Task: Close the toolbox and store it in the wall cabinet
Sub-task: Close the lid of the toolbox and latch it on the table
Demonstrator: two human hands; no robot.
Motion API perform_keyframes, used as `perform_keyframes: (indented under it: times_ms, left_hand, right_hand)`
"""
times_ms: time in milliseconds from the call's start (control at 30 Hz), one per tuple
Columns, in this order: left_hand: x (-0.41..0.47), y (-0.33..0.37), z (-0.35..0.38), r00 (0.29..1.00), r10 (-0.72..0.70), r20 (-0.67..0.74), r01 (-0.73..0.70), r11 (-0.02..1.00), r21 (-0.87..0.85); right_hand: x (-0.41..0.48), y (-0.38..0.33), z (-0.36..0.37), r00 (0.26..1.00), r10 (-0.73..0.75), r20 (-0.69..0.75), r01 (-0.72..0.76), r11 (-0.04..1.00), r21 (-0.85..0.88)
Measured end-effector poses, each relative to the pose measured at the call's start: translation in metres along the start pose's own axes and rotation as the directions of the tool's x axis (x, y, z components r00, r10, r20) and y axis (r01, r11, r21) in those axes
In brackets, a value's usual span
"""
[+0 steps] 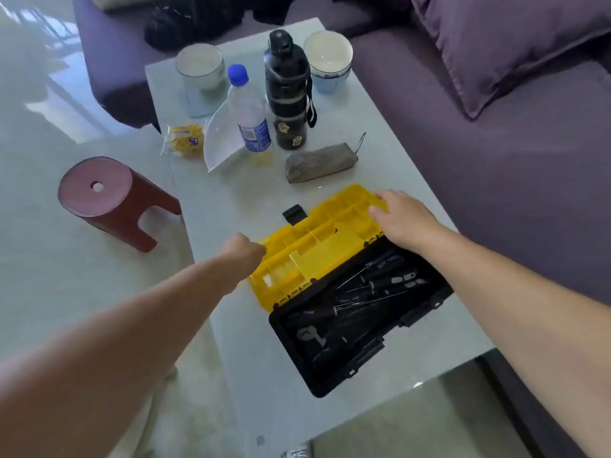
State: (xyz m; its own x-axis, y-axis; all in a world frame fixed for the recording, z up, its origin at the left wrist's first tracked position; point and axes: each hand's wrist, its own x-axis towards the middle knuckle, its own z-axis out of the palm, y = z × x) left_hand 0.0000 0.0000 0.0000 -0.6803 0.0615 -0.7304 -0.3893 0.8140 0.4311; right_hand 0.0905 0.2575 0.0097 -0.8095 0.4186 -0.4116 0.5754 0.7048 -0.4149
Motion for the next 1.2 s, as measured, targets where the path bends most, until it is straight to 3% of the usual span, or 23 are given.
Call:
perform_keyframes:
  times_ms: [233, 367, 500, 633, 767, 933, 1067, 1200]
  left_hand:
    - [0.020, -0.008, 0.001, 0.976, -0.186, 0.116, 0.218, 0.876, -0.430]
    - [0.008, 0.001, -0.008, 0.974, -0.191, 0.124, 0.228, 0.793, -0.565]
    - [-0.015, 0.007, -0.022, 0.988, -0.146, 0.053, 0.146, 0.760, -0.634]
    - [-0.053, 0.002, -0.035, 0.993, -0.075, -0.087, 0.009, 0.807, -0.590]
    - [-0.110, -0.013, -0.034, 0.982, 0.099, -0.163, -0.162, 0.881, -0.445]
    - [-0.169, -0.039, -0.003, 0.966, 0.210, -0.151, -0.245, 0.930, -0.274]
    - [-0.194, -0.061, 0.046, 0.939, 0.323, -0.119, -0.326, 0.945, -0.003]
    - [-0.197, -0.078, 0.095, 0.960, 0.278, -0.025, -0.269, 0.947, 0.177]
  right_hand:
    - [0.045, -0.011, 0.014, 0.987, 0.119, 0.104, -0.120, 0.993, 0.000]
    - [0.048, -0.013, 0.005, 0.986, 0.149, 0.073, -0.154, 0.986, 0.063]
    - [0.037, -0.015, -0.014, 0.985, 0.166, 0.047, -0.172, 0.960, 0.220]
    - [0.016, -0.012, -0.041, 0.988, 0.147, 0.055, -0.157, 0.921, 0.356]
    - [-0.023, -0.003, -0.068, 0.996, 0.065, 0.059, -0.086, 0.861, 0.501]
    - [-0.081, 0.031, -0.088, 0.985, 0.096, 0.142, -0.170, 0.650, 0.740]
    - [-0.107, 0.067, -0.075, 0.978, 0.100, 0.182, -0.200, 0.691, 0.695]
    - [-0.121, 0.097, -0.035, 0.990, 0.049, 0.135, -0.125, 0.762, 0.635]
